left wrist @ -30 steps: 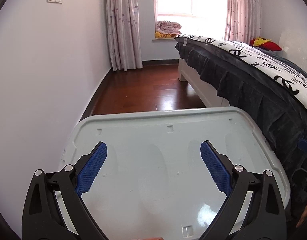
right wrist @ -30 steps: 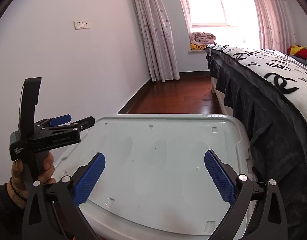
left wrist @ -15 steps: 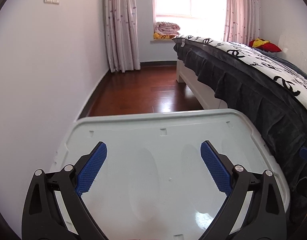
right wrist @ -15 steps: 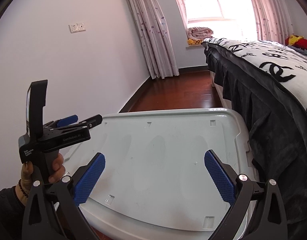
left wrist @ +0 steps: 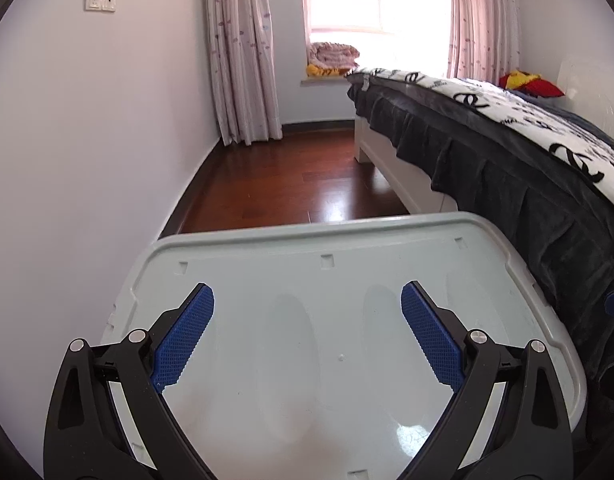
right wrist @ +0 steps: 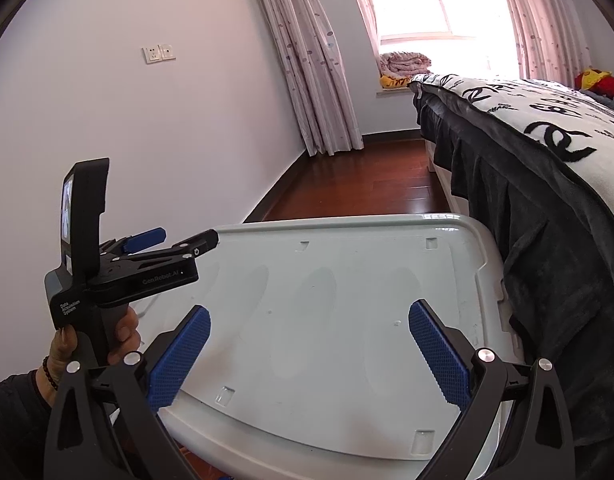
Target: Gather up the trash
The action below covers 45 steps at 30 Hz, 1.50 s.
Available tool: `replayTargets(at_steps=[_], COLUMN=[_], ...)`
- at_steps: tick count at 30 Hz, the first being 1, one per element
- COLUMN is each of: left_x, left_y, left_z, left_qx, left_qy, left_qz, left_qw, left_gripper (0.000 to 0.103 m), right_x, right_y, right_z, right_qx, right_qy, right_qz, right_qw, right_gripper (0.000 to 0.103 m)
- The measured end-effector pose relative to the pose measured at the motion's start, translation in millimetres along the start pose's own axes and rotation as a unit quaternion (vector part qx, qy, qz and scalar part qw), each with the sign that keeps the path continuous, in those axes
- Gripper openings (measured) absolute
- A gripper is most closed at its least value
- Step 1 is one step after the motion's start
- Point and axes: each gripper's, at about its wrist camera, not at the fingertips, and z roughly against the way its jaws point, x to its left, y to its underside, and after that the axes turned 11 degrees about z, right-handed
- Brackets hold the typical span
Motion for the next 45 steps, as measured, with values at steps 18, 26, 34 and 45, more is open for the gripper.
replayTargets(at_steps=[18,26,34,45], left_x=[-17,-16,-12,-9], left_y=[11,15,15,13], left_z=[10,3,-3,-6], left_qx=[-0.02,-0.011,-0.006,-0.001], left_qy=[0.021,0.003,-0.012,-0.016], left_qz=[-0.032,-0.042,-0.04,-0.034], left_qw=[0.999,0.999,0.9991,0.9993], left_gripper=[0.093,0.093,0.093,0.093], right_x=[3,1,-2,-3], right_y=[2,3,6,7], right_z=[-3,-1,3,5], right_qx=[0.005,0.004,0.002,0.004], right_qy=[-0.015,-0.013,-0.009,-0.007], right_qz=[0.004,0.005,0.001,-0.004], right_qw=[1.0,1.0,1.0,1.0], right_gripper=[0.098,0.098,0.098,0.098])
